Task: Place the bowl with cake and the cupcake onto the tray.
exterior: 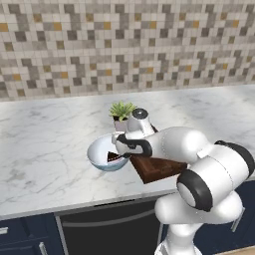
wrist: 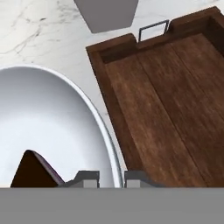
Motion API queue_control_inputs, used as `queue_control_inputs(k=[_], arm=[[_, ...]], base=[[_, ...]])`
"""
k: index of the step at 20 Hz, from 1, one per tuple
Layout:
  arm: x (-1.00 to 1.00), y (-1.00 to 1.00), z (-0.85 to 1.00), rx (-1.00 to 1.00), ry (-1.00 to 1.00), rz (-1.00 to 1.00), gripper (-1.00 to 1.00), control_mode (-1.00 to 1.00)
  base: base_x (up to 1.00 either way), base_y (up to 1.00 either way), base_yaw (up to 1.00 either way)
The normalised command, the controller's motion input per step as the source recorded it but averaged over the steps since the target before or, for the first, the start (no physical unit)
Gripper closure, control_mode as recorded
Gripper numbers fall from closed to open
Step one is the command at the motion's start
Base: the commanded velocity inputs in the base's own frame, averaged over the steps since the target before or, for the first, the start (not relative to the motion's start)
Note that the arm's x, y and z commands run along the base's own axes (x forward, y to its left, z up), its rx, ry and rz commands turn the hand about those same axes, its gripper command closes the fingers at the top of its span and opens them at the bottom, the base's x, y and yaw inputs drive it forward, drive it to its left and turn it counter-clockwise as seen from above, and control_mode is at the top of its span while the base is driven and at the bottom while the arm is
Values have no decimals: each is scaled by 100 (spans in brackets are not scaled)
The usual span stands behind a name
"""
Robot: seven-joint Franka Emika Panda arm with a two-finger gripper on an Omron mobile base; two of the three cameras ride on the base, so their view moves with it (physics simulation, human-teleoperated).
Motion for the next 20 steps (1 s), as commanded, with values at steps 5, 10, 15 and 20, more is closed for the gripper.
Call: queue_control_inputs(k=[5,10,15,20], arm=[[0,-24,53,6,-14,-7,100,-100],[4,-35,58,14,-14,-1,100,-100],[18,-50,4,1,0,2,100,-100],[12,-50,0,0,13,1,100,-100]], base=[[0,0,0],[0,0,0],[0,0,0],[0,0,0]])
